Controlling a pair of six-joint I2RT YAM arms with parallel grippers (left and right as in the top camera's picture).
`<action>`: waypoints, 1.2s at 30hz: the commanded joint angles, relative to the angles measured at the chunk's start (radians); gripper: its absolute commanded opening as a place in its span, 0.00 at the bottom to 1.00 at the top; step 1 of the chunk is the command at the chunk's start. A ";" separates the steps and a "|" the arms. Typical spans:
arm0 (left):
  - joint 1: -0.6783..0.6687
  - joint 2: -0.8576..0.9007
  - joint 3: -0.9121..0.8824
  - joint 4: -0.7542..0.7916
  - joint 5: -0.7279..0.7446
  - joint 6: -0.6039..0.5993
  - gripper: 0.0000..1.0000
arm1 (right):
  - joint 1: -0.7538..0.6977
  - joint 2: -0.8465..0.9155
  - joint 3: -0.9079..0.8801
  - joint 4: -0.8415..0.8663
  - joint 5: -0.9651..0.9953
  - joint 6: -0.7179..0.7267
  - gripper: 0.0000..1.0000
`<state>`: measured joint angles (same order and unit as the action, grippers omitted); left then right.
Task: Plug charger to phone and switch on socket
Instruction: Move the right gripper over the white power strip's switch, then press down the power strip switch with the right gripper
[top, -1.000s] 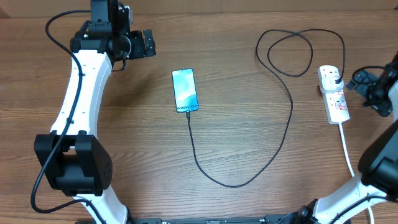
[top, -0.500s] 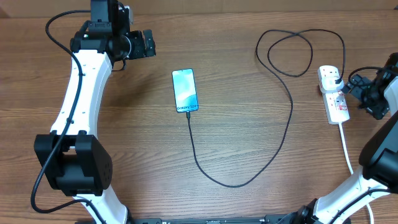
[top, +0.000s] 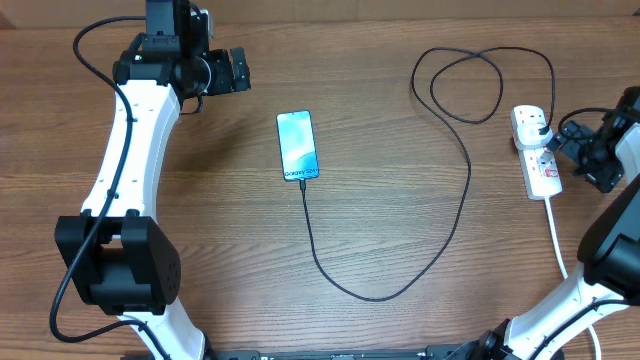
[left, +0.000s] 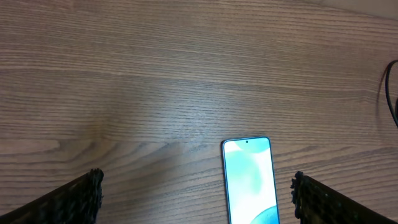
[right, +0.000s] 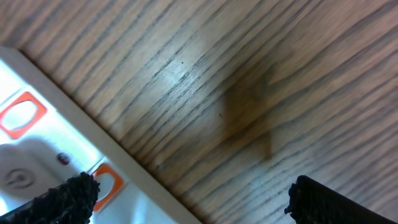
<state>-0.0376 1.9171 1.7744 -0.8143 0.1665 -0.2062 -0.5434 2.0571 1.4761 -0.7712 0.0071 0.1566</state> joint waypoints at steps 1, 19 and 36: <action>-0.002 0.007 0.000 0.003 -0.013 0.012 1.00 | -0.003 0.022 -0.017 0.004 -0.002 -0.005 1.00; -0.002 0.007 0.000 0.003 -0.013 0.012 1.00 | -0.003 0.022 -0.017 -0.029 -0.063 -0.025 1.00; -0.002 0.007 0.000 0.003 -0.013 0.012 1.00 | -0.001 0.022 -0.017 -0.039 -0.114 -0.036 1.00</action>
<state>-0.0376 1.9175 1.7744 -0.8143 0.1661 -0.2062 -0.5568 2.0621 1.4731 -0.7921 -0.0647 0.1482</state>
